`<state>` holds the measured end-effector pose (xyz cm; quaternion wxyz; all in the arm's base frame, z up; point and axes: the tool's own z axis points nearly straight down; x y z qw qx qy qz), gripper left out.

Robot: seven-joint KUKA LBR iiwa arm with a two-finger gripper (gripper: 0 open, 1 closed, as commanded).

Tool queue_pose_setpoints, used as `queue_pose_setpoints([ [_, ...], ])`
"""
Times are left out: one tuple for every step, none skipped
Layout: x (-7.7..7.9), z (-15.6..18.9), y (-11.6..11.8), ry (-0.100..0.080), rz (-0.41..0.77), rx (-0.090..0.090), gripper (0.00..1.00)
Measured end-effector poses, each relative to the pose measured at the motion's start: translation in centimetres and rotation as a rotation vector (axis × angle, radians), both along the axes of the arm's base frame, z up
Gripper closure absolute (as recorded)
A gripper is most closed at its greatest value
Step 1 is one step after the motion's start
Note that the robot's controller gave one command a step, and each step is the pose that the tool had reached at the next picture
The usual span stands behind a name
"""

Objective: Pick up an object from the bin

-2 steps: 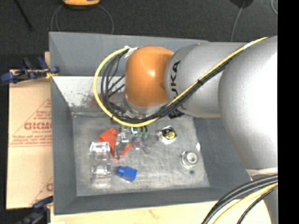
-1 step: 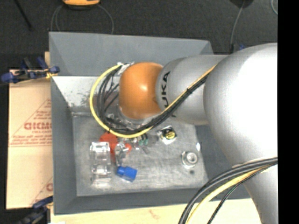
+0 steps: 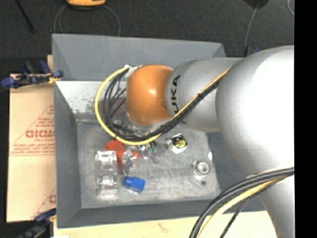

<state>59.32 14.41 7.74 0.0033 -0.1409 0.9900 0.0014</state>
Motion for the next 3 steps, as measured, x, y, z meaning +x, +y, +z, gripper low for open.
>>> queue_pose_setpoints([
  [0.16, 0.09, -0.05, -0.001, -0.007, 0.000, 0.00],
  [0.34, 0.16, -0.13, -0.003, -0.014, 0.001, 0.00],
  [0.53, 0.23, -0.20, -0.005, -0.021, 0.001, 0.00],
])
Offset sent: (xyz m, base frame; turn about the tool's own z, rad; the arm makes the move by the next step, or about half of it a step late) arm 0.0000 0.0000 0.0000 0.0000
